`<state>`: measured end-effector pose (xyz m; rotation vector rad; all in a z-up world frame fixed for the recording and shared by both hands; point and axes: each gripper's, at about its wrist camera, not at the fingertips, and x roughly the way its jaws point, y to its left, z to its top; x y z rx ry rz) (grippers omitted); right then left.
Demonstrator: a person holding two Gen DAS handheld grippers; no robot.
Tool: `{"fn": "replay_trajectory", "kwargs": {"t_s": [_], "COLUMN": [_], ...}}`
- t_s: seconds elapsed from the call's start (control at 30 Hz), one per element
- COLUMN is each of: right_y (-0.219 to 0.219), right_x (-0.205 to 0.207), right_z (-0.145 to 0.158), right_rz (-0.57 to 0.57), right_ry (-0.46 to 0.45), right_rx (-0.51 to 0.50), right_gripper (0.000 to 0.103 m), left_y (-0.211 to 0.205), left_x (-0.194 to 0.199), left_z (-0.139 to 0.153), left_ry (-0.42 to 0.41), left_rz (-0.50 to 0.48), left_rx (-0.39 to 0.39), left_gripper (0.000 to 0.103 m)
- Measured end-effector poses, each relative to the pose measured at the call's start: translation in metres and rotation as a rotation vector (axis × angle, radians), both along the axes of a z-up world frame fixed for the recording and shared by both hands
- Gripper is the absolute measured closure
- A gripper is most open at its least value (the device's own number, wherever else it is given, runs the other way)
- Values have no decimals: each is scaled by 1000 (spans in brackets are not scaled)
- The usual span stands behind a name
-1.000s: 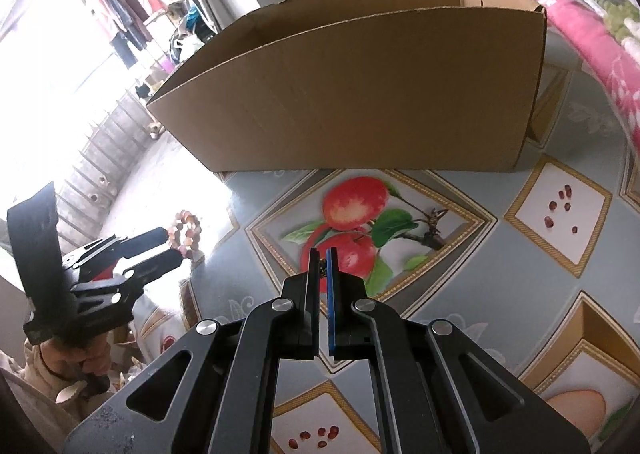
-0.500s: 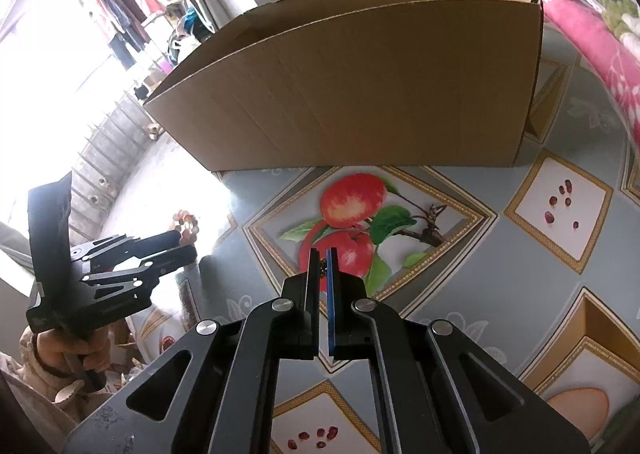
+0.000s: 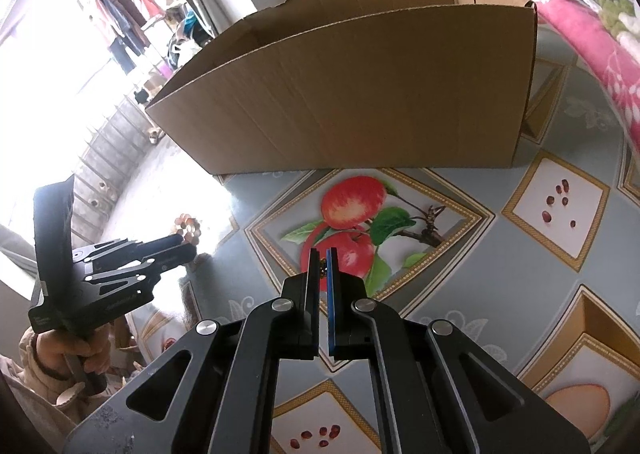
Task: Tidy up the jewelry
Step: 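Grasp and lift the pink-orange bracelet with the left tool, then carry the bracelet over the box with the left tool while the right tool follows closed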
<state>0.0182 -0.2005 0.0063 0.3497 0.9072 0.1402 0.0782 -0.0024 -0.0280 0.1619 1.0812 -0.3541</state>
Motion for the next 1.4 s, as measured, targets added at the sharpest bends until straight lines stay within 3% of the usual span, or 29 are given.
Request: {"fn": "replay_trajectory", "kwargs": {"t_s": [0.2,0.53,1.0,1.27,1.4], "right_y": [1,-5,-24,-37,-45], "right_x": [0,-2,-11,6,19], "right_z": [2,12,72,123,132], "right_rz": [-7,-29,-51,-16,-9], "right_ry": [-2,-55,-217,-347,-374], "right_rx": [-1,33,82,71,77], "right_gripper": [102,102,102,102,102], "left_y": [4,15,24,15,4], "left_x": [-2,-12,-24,-2,19], "left_z": [-1,13,110,167,180], "left_ry": [-21,-70,-208,-285,-298], "left_rz": [7,-47,-144,-238,-259], "left_rx": [8,-79,-336,-490,-515], "left_gripper": [94,94,94,94,94]}}
